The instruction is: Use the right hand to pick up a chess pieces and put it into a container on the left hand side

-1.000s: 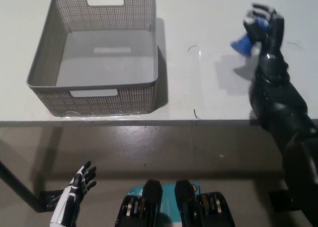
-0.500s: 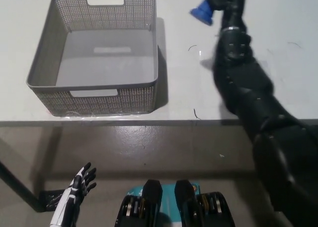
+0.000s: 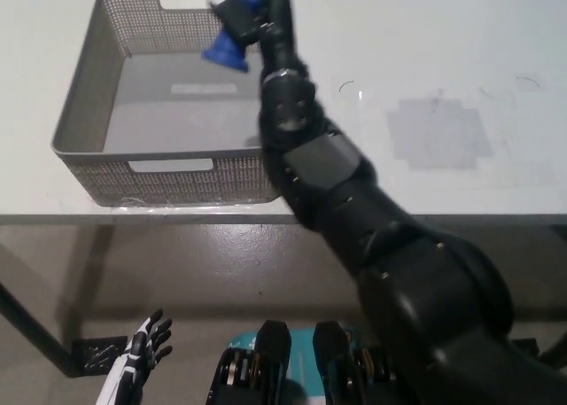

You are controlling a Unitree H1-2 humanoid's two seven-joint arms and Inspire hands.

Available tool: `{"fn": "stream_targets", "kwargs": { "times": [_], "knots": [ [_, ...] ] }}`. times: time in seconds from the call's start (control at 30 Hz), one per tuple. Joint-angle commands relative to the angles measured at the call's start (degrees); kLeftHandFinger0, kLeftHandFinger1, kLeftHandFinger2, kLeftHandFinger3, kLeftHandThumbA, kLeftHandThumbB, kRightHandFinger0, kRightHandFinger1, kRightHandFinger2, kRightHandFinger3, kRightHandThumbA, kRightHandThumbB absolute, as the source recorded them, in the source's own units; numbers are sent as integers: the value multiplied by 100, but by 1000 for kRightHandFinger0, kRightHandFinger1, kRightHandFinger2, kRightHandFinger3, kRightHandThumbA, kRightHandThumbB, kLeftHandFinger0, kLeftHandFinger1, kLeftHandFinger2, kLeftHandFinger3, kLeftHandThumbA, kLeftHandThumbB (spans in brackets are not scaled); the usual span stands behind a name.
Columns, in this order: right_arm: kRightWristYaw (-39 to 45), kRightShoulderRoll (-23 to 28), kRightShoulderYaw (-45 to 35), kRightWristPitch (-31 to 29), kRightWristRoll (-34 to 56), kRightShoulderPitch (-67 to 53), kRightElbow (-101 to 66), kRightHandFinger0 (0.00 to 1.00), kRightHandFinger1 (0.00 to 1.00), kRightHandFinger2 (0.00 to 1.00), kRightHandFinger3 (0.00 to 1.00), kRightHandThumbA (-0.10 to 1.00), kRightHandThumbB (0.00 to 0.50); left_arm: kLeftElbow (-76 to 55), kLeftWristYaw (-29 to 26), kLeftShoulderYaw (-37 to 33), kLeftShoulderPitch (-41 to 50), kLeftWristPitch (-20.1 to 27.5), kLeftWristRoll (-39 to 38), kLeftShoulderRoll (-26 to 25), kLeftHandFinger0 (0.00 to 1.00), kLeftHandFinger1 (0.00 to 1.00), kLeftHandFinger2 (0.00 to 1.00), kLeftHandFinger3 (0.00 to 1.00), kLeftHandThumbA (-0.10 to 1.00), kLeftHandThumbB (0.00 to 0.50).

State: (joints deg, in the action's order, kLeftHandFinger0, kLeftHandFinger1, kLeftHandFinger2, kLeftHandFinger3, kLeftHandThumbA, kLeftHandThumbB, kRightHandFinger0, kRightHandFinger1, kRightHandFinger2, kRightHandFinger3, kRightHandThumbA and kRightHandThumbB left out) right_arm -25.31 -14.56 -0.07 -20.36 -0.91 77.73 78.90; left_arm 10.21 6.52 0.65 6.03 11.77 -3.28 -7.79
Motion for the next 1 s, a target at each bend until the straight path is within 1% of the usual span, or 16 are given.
{"fn": "stream_targets", "kwargs": {
  "times": [0.0, 0.1, 0.17, 0.27, 0.43, 0.47, 0.57, 0.63, 0.7, 0.73, 0.77, 0.8, 0.83, 0.87, 0.9, 0.97],
  "knots": [
    [97, -156, 157, 48, -162, 401, 42, 0, 87, 455, 310, -100, 107, -150, 45, -40, 4, 243, 76, -41, 1000, 1000, 1000, 1000, 1000, 411],
    [-17, -256, 340, 94, -297, 363, 150, 0, 90, 652, 585, -100, 81, -234, 55, -50, -13, 152, 63, -37, 1000, 1000, 1000, 1000, 1000, 388],
    [-58, -255, 422, 236, -351, 357, 187, 0, 131, 697, 650, -100, 95, -218, 63, -60, -55, 147, 58, -30, 1000, 1000, 1000, 1000, 1000, 394],
    [-104, -231, 594, 278, -478, 309, 226, 0, 161, 668, 618, -100, 108, -252, 57, -62, -77, 145, 70, -37, 1000, 1000, 1000, 1000, 1000, 422],
    [-90, -146, 776, 216, -568, 161, 260, 0, 201, 720, 669, -100, 110, -296, 76, -80, -88, 106, 99, -73, 1000, 1000, 1000, 1000, 1000, 429],
    [-71, -97, 829, 172, -608, 122, 271, 0, 232, 749, 707, -100, 115, -300, 97, -92, -124, 90, 81, -74, 1000, 1000, 1000, 1000, 1000, 440],
    [-6, -21, 938, 362, -688, 54, 295, 8, 315, 759, 689, -100, 129, -286, 134, -111, -120, 101, 41, -77, 1000, 1000, 1000, 1000, 1000, 456],
    [81, 12, 967, 374, -683, -56, 292, 76, 412, 809, 733, -100, 144, -279, 149, -130, -47, 126, 53, -89, 1000, 1000, 1000, 1000, 1000, 446],
    [153, 55, 997, 385, -689, -96, 293, 98, 370, 616, 602, -46, 153, -285, 163, -152, -56, 97, 73, -108, 1000, 1000, 1000, 1000, 1000, 432],
    [214, 67, 997, 392, -676, -130, 293, 119, 386, 616, 618, -11, 162, -308, 173, -166, -20, 100, 90, -124, 1000, 1000, 1000, 1000, 1000, 437],
    [297, 88, 986, 414, -654, -141, 294, 220, 478, 682, 672, 75, 187, -306, 146, -170, -18, 111, 126, -122, 1000, 1000, 1000, 1000, 1000, 430],
    [339, 102, 977, 429, -642, -139, 294, 248, 467, 628, 652, 112, 191, -301, 126, -166, -28, 101, 140, -115, 1000, 1000, 1000, 1000, 1000, 429],
    [519, 137, 963, 453, -612, -129, 300, 413, 611, 744, 786, 181, 210, -272, 111, -163, -60, 133, 158, -115, 1000, 1000, 1000, 1000, 1000, 413],
    [633, 151, 1004, 522, -646, -133, 307, 686, 861, 949, 962, 270, 219, -282, 106, -162, -41, 134, 158, -106, 1000, 1000, 1000, 1000, 1000, 404],
    [759, 166, 1022, 573, -656, -137, 312, 807, 975, 1000, 1000, 340, 236, -278, 108, -160, -26, 144, 157, -104, 1000, 1000, 1000, 1000, 1000, 400],
    [940, 201, 1094, 576, -706, -176, 309, 994, 1000, 1000, 1000, 466, 264, -300, 112, -156, -2, 125, 149, -95, 1000, 1000, 1000, 1000, 1000, 400]
  ]
}}
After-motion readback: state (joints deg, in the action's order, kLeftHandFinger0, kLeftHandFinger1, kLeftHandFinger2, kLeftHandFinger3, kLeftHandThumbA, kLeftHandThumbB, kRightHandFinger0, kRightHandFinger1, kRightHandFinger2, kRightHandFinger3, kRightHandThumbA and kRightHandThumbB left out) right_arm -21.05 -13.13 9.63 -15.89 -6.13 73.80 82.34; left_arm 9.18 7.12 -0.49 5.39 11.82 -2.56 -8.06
